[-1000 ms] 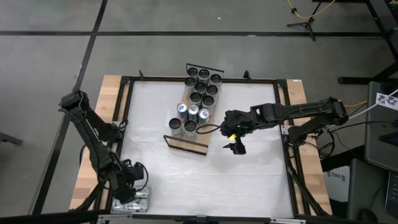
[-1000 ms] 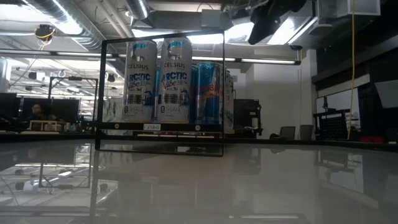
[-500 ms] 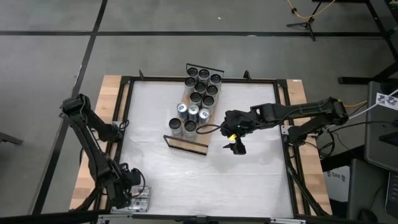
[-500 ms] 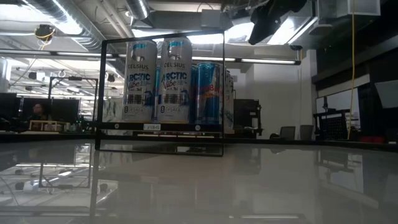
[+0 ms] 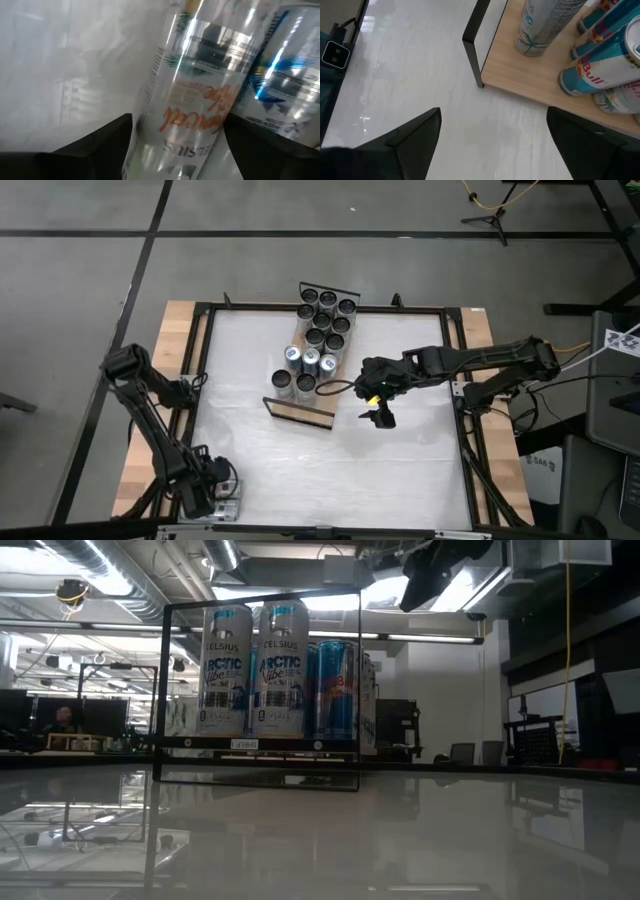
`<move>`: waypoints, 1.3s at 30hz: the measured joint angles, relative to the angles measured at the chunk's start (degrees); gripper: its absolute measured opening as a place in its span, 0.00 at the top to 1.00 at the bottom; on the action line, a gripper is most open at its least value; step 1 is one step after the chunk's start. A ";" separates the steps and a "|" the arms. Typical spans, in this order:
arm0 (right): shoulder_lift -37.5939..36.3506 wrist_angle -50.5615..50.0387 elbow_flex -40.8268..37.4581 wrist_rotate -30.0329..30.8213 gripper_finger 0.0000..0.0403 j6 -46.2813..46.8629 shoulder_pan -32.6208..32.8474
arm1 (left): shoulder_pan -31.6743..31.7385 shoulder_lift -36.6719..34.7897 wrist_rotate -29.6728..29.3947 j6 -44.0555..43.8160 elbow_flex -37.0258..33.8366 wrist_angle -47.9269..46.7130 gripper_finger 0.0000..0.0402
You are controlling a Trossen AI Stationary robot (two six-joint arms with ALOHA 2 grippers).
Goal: Place canned beverage on shelf
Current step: Move the orange soda can to the middle left of the table
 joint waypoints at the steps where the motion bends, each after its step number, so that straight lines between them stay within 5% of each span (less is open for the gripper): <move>1: 0.00 0.00 0.00 0.00 0.11 0.00 0.00 | -0.01 0.35 -0.15 0.00 0.00 -0.03 0.25; 14: 0.02 0.06 0.00 0.00 0.11 0.00 0.00 | 1.81 1.61 -2.89 0.68 0.02 -4.84 0.36; 25: 0.02 0.07 0.00 0.00 0.11 0.00 0.00 | 11.15 1.57 5.42 12.35 0.03 -11.71 0.47; 30: 0.04 0.07 0.00 0.00 0.11 0.00 0.00 | 15.72 1.59 6.00 19.08 2.44 -20.93 0.47; 39: 0.04 0.04 0.00 0.00 0.11 -0.02 -0.02 | 23.44 1.57 -2.13 31.68 9.70 -41.83 0.48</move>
